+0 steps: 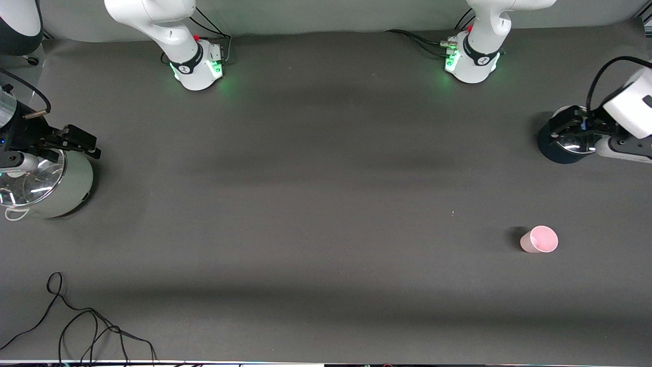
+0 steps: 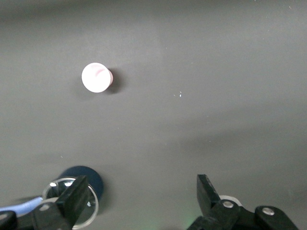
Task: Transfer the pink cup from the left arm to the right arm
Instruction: 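Lower the left gripper from rest toward the pink cup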
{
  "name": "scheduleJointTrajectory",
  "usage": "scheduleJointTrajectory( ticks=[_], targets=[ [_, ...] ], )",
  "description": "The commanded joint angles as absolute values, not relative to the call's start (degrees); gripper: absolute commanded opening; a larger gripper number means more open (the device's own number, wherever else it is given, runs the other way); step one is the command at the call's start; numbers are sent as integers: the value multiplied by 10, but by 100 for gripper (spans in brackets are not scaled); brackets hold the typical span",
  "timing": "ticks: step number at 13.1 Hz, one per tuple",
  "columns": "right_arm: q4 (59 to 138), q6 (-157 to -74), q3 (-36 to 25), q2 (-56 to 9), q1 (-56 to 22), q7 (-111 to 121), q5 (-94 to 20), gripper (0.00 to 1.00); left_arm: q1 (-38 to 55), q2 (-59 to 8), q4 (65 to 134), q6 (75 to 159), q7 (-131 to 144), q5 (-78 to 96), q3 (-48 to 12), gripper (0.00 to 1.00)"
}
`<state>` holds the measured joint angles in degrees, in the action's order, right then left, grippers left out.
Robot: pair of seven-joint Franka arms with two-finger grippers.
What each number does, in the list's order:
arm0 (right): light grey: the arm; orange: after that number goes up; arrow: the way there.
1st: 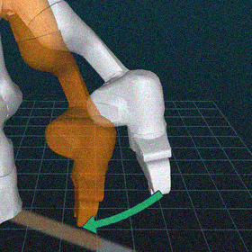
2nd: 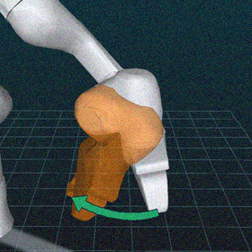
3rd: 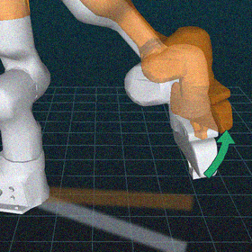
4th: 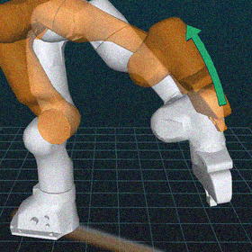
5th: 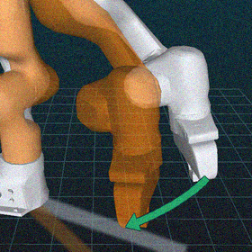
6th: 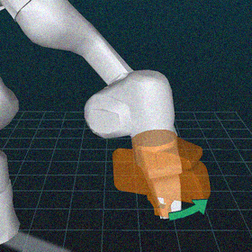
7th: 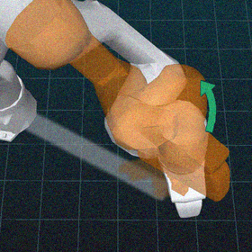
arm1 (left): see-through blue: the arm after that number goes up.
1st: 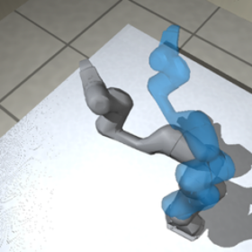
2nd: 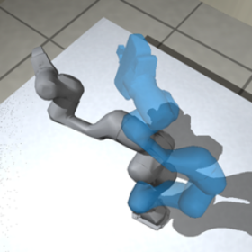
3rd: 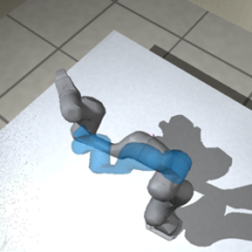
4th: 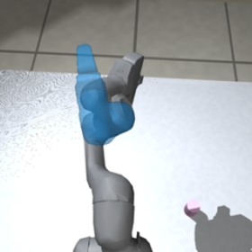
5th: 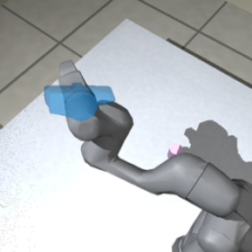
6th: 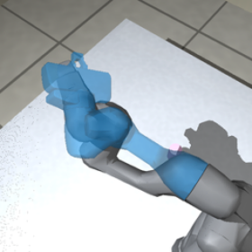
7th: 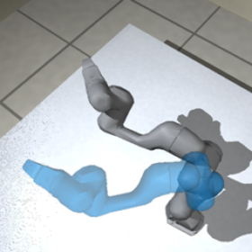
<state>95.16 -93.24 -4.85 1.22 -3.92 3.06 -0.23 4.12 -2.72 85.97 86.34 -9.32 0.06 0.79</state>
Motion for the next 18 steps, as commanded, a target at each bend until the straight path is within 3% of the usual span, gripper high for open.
scheduleJointTrajectory(
  ticks=[1, 6, 12, 18],
  targets=[
    [945, -931, -54, 10, -47, 27, 4, 100, 1, -60, 831, 882, -196, 5, 8, 100],
    [945, -931, -54, 10, -47, 27, 4, 100, -102, -109, 829, 924, -407, 85, 7, 100],
    [946, -930, -54, 10, -48, 27, 5, 100, -225, -217, 801, 924, -725, 247, 7, 100],
    [946, -931, -54, 10, -48, 27, 5, 100, -289, -345, 802, 955, -1023, 387, 4, 100]
  ],
)
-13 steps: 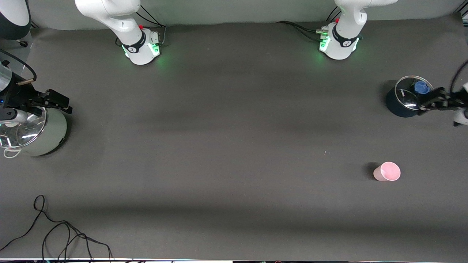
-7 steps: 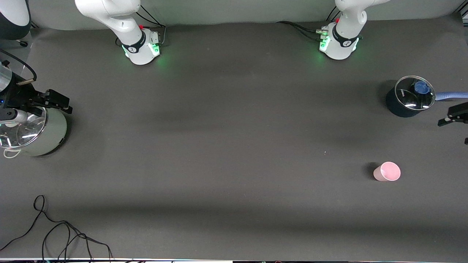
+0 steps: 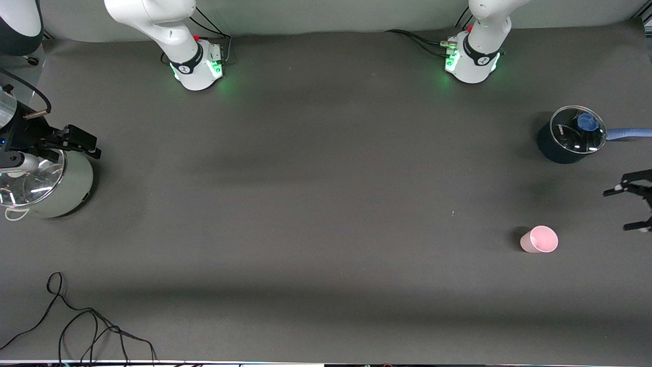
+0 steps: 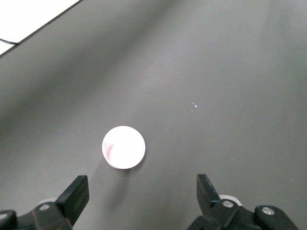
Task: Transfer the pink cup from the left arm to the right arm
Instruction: 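Move the open left gripper around the pink cup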
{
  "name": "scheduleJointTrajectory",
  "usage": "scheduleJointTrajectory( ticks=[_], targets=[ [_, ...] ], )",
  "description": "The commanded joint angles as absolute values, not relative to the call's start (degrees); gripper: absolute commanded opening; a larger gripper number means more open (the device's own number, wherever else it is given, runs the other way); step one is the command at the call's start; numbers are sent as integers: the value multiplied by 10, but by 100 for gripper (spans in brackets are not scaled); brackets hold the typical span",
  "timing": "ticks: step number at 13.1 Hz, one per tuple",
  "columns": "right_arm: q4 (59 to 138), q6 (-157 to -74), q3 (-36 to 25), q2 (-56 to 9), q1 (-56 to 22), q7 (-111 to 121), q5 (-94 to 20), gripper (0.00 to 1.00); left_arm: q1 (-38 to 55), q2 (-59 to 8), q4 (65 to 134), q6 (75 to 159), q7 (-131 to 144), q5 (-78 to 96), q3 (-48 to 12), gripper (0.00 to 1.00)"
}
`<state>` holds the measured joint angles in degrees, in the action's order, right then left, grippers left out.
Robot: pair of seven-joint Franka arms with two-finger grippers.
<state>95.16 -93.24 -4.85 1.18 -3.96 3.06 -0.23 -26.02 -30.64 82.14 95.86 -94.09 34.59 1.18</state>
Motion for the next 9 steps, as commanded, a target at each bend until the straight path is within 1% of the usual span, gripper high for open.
scheduleJointTrajectory(
  ticks=[1, 5, 9],
  targets=[
    [946, -930, -54, 10, -48, 26, 4, 100, -301, -365, 802, 955, -1082, 419, 4, 100],
    [946, -930, -54, 11, -47, 27, 4, 100, -348, -452, 805, 954, -1296, 532, 4, 100],
    [945, -930, -54, 10, -47, 26, 4, 100, -358, -508, 805, 950, -1367, 584, 4, 100]
  ],
)
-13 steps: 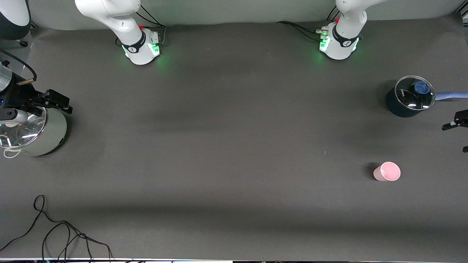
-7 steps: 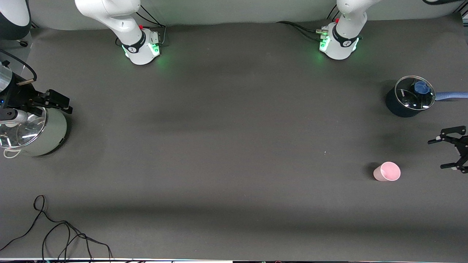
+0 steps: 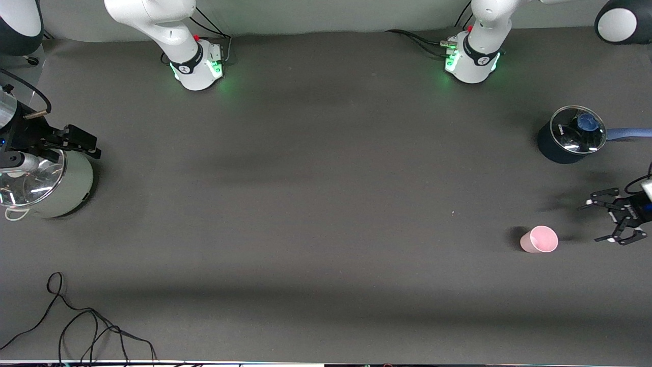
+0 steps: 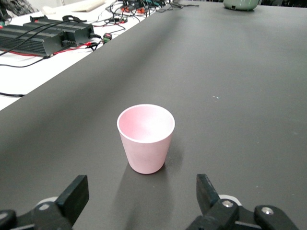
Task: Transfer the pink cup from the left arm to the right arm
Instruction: 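Move the open left gripper around the pink cup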
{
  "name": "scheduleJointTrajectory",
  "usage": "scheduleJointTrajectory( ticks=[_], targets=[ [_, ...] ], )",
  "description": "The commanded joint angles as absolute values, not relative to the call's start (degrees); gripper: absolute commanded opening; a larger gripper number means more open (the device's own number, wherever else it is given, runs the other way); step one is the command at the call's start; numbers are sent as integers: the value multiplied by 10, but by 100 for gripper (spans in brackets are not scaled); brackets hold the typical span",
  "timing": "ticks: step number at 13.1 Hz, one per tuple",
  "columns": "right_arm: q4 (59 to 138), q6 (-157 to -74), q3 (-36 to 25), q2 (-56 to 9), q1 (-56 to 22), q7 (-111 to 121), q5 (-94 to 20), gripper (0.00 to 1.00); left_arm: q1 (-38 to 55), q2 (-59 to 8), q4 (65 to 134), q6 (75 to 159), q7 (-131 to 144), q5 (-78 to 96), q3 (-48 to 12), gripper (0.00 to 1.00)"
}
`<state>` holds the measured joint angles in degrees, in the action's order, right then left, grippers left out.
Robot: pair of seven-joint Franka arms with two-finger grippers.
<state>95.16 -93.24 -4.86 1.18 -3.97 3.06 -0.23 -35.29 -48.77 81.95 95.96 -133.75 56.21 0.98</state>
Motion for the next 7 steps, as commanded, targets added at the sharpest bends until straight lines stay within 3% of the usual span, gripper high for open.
scheduleJointTrajectory(
  ticks=[1, 7],
  targets=[
    [946, -930, -54, 10, -48, 26, 4, 100, -358, -523, 805, 950, -1382, 594, 3, 100],
    [946, -930, -54, 10, -47, 26, 4, 100, -367, -565, 807, 944, -1407, 620, -5, 100]
  ],
)
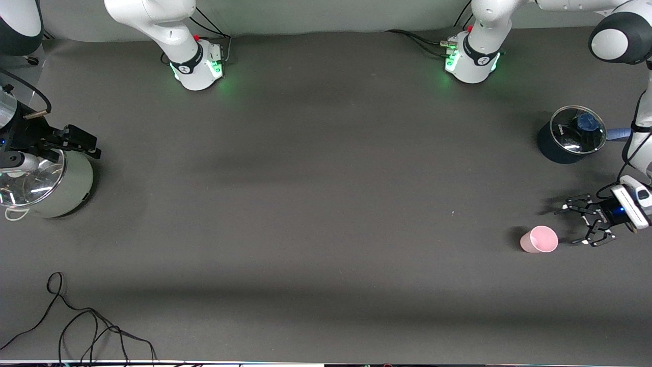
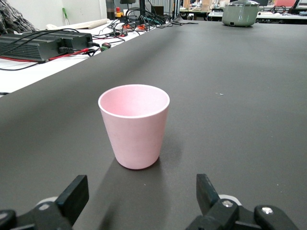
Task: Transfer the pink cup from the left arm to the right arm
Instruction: 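Move the open left gripper around the pink cup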
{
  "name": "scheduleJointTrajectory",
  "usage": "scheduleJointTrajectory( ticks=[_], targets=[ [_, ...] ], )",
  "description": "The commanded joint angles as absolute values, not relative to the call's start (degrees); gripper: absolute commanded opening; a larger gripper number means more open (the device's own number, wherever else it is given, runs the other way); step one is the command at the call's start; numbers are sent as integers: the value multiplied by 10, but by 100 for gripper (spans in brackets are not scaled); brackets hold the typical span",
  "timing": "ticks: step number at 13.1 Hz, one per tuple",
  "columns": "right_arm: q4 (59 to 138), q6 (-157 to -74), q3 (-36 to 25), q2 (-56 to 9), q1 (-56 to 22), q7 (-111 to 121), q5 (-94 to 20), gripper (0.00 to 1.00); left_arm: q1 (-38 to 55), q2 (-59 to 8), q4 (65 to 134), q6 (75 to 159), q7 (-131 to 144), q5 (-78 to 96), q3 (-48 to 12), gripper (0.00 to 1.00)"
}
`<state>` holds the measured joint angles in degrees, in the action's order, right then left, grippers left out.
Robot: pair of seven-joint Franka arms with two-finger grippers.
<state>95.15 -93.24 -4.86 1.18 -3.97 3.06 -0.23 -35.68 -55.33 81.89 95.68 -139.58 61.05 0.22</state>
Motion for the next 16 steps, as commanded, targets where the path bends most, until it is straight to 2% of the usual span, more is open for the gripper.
scheduleJointTrajectory(
  ticks=[1, 10, 16],
  targets=[
    [946, -930, -54, 10, -48, 26, 4, 100, -367, -569, 807, 945, -1408, 623, -5, 100],
    [946, -918, -58, 11, -47, 27, 5, 100, -353, -594, 811, 975, -1433, 645, -31, 100],
    [946, -918, -58, 11, -45, 27, 5, 100, -351, -595, 828, 1043, -1434, 657, -75, 100]
  ],
)
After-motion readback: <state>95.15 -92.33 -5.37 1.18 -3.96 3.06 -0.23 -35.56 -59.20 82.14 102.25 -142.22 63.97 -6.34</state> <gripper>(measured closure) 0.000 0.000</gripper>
